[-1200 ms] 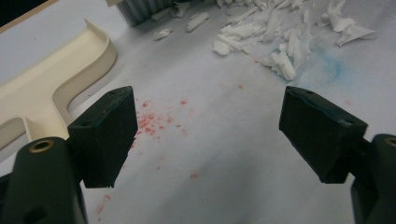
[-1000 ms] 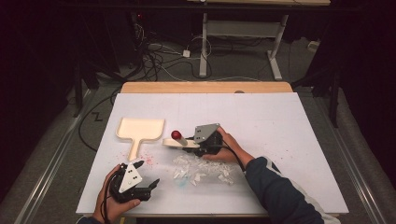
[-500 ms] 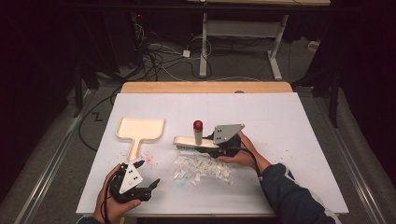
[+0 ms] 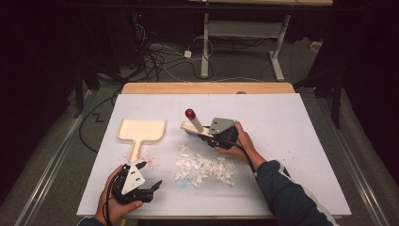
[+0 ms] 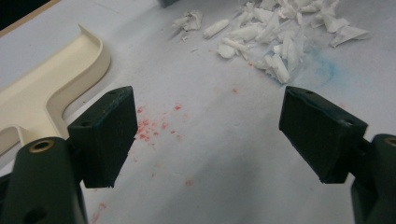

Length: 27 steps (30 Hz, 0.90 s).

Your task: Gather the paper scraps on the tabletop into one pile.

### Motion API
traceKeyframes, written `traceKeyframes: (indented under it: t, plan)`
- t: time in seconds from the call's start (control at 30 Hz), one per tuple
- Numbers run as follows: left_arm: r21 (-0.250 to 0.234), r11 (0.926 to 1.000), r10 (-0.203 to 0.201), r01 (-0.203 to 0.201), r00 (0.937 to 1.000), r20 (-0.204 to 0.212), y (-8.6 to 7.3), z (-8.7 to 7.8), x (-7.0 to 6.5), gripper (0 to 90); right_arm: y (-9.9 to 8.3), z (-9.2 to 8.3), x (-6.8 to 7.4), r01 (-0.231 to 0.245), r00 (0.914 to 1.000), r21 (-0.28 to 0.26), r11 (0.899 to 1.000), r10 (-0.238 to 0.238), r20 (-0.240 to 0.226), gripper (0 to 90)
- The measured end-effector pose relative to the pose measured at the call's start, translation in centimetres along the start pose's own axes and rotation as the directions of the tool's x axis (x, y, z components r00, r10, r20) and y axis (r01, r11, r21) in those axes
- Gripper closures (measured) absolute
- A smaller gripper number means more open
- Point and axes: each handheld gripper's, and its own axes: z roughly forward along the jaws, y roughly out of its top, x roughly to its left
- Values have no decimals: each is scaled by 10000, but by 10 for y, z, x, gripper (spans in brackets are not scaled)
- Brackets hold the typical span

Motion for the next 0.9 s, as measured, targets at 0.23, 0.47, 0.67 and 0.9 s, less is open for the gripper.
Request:
traceKeyframes:
  t: [0.23,0.47,0.67,0.9]
  plan:
    - [9,10000,-25,25,10000,96,-2,0,1,186,7,21,9,127,9958,-49,9999,-131,-910,675]
    - [30,10000,0,0,9999,136,-2,-2,0,186,5,3,24,876,9566,-479,9950,-974,-2748,672]
    - [-13,9999,161,-160,9998,97,-1,-2,-1,186,3,-24,24,714,9538,-1080,9916,-995,-2835,680]
    - [82,9998,204,-205,9997,133,-1,0,-2,186,-3,-66,15,-295,9898,-1260,9916,114,-1418,679]
